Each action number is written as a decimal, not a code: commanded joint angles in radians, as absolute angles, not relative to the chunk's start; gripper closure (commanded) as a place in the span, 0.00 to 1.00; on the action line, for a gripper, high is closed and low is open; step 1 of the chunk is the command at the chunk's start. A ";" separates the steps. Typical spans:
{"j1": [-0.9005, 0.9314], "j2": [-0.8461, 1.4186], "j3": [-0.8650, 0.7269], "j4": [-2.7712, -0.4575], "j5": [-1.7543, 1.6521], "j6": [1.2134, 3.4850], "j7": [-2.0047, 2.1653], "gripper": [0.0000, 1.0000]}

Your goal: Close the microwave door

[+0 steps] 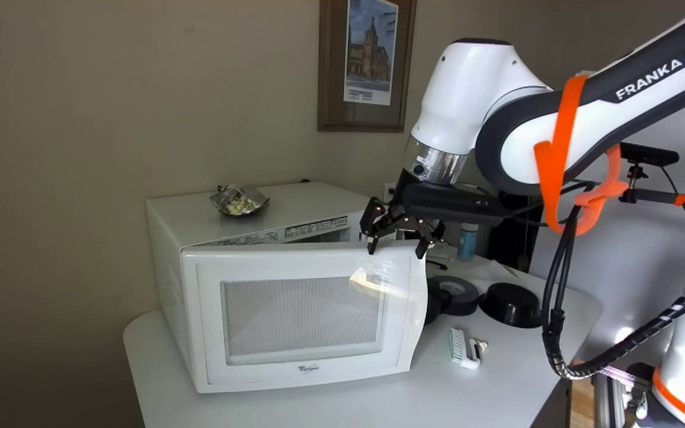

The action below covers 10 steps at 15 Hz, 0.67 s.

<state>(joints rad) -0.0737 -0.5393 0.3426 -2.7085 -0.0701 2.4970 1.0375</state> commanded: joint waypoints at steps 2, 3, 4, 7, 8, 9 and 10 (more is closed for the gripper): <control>-0.162 -0.451 0.359 -2.700 -0.212 2.590 1.085 0.00; -0.173 -0.440 0.356 -2.696 -0.253 2.605 1.068 0.00; -0.171 -0.424 0.346 -2.690 -0.277 2.616 1.041 0.00; -0.142 -0.387 0.316 -2.680 -0.313 2.613 0.940 0.00; -0.126 -0.386 0.304 -2.679 -0.312 2.605 0.891 0.00; -0.140 -0.389 0.317 -2.679 -0.341 2.606 0.889 0.00; -0.155 -0.401 0.335 -2.683 -0.361 2.607 0.919 0.00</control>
<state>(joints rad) -0.1495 -0.4060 0.3270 -2.6895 -0.3001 2.6044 0.9180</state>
